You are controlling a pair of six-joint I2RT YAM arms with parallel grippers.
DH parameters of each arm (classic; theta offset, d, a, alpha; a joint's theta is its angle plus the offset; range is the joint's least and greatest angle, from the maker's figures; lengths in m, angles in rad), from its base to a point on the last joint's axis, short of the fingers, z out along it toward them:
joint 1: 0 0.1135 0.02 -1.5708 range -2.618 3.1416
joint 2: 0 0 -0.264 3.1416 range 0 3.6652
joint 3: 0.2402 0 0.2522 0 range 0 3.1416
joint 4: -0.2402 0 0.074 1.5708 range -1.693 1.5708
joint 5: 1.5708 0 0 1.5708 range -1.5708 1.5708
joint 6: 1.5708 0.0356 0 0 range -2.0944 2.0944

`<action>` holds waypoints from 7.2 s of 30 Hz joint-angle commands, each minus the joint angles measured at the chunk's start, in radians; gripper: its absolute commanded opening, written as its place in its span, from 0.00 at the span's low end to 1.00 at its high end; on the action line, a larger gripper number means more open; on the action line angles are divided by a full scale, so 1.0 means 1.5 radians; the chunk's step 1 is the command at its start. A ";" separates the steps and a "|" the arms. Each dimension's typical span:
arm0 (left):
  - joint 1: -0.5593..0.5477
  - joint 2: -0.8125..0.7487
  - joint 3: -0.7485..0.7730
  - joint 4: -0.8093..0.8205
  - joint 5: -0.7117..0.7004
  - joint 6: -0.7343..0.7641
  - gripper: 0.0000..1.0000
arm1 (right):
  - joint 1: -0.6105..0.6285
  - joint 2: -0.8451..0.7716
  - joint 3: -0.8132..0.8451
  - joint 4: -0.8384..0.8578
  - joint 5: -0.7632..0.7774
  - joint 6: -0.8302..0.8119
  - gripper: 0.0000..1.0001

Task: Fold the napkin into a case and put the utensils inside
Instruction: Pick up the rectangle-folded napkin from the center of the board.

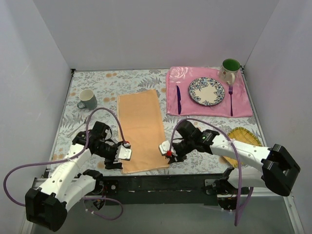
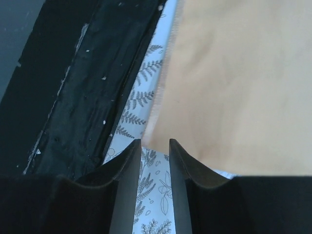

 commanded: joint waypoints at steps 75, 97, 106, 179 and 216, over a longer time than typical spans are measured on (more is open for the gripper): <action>-0.209 0.087 -0.124 0.212 -0.248 0.058 0.21 | 0.117 0.157 0.017 0.037 0.193 -0.155 0.45; -0.214 0.129 0.050 0.267 -0.070 -0.145 0.00 | 0.124 -0.034 -0.055 0.321 0.182 0.112 0.68; -0.217 0.178 0.087 0.331 -0.044 -0.225 0.00 | 0.130 0.038 -0.037 0.424 0.191 0.198 0.63; -0.047 0.154 0.131 0.393 0.018 -0.439 0.43 | 0.141 0.079 -0.115 0.602 0.289 0.256 0.01; 0.203 0.580 0.417 0.420 -0.093 -0.561 0.62 | 0.137 -0.187 -0.171 0.283 0.275 0.178 0.01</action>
